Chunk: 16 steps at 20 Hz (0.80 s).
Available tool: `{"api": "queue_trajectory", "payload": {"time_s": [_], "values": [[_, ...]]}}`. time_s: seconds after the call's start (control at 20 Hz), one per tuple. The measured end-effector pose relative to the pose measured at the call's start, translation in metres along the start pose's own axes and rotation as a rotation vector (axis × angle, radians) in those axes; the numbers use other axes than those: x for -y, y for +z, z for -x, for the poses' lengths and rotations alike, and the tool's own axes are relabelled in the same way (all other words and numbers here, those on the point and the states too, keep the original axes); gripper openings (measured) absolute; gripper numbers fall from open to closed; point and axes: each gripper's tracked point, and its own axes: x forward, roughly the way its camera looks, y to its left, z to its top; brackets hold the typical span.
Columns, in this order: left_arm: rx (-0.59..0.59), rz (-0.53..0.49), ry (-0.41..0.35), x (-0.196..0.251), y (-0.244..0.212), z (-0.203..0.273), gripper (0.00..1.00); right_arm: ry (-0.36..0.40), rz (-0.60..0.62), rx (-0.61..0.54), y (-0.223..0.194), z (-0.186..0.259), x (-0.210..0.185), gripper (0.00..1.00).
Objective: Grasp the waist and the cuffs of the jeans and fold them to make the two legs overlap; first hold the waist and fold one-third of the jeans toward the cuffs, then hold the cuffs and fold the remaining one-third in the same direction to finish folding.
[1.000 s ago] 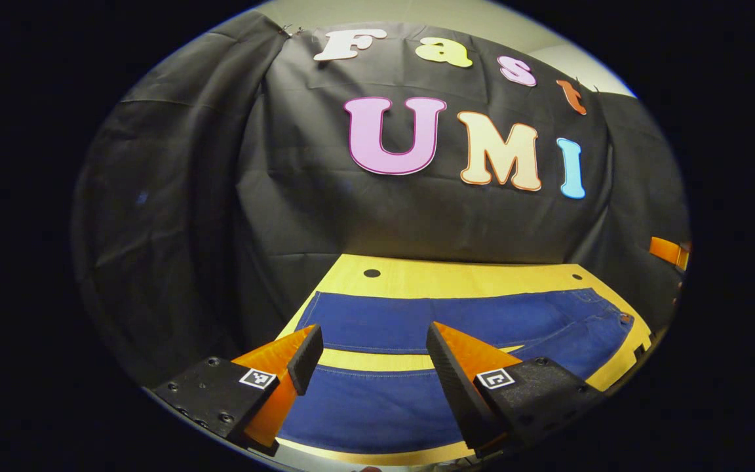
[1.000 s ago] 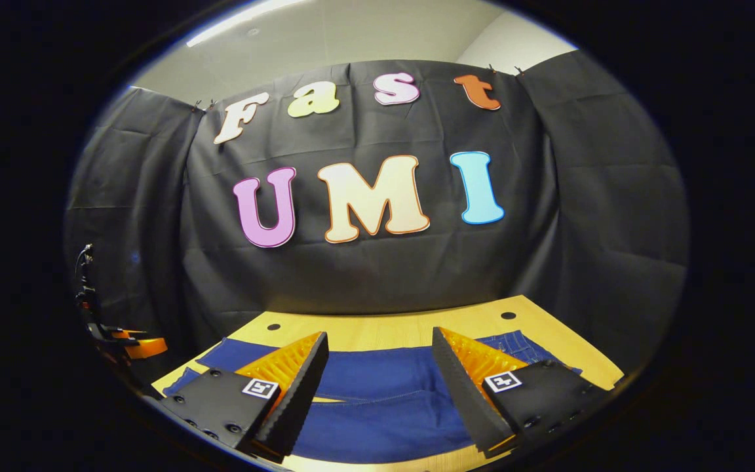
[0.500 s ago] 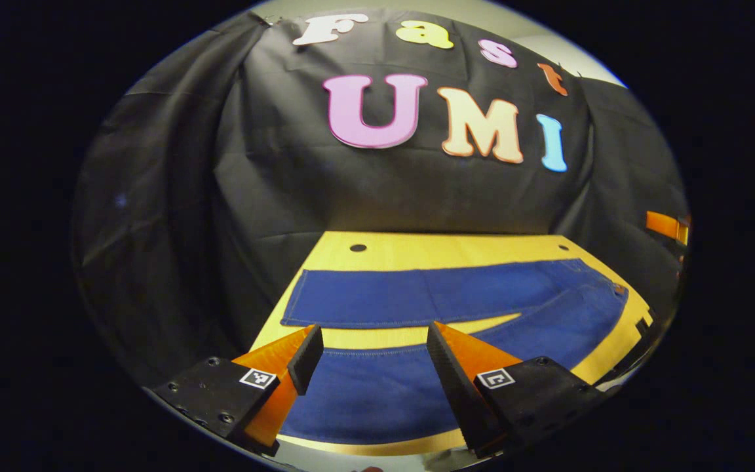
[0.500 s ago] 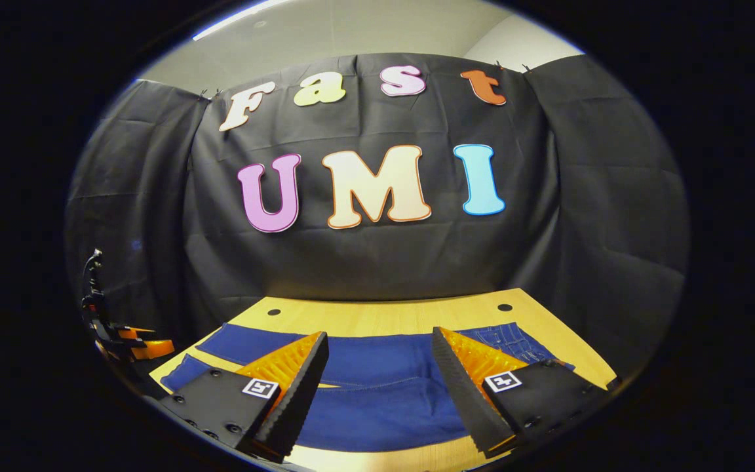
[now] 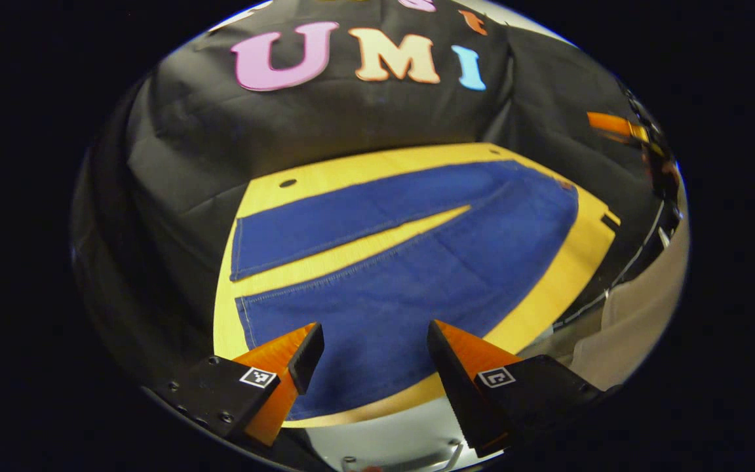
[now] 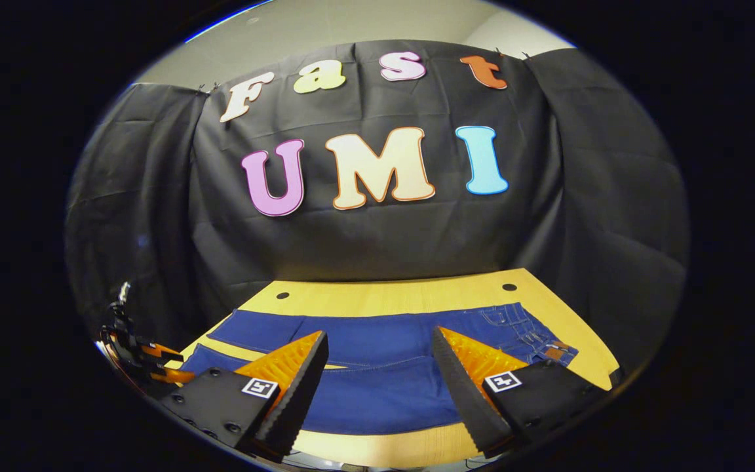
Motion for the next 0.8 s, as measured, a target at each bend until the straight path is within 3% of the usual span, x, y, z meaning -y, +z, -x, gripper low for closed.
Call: {"api": "queue_trajectory", "payload": {"time_s": [0.25,0.35,0.4,0.7,0.75,0.8], "values": [[-0.174,-0.093,-0.121,0.005,-0.05,-0.004,0.94,-0.013,-0.019,-0.013,-0.002,-0.004,0.004,0.98],[-0.209,-0.11,-0.139,-0.003,-0.06,-0.009,0.94,-0.015,-0.007,-0.015,-0.003,-0.006,0.005,0.93],[-0.231,-0.108,-0.141,-0.006,-0.066,-0.013,0.93,-0.018,-0.004,-0.022,-0.005,-0.008,0.005,0.98],[-0.287,-0.131,-0.175,-0.018,-0.079,-0.014,0.91,-0.045,-0.008,-0.041,-0.012,-0.015,0.01,0.98],[-0.281,-0.147,-0.182,-0.017,-0.078,-0.016,0.92,-0.052,-0.011,-0.044,-0.013,-0.016,0.012,0.94],[-0.29,-0.16,-0.187,-0.018,-0.079,-0.016,0.92,-0.057,-0.017,-0.046,-0.014,-0.017,0.013,0.98]]}}
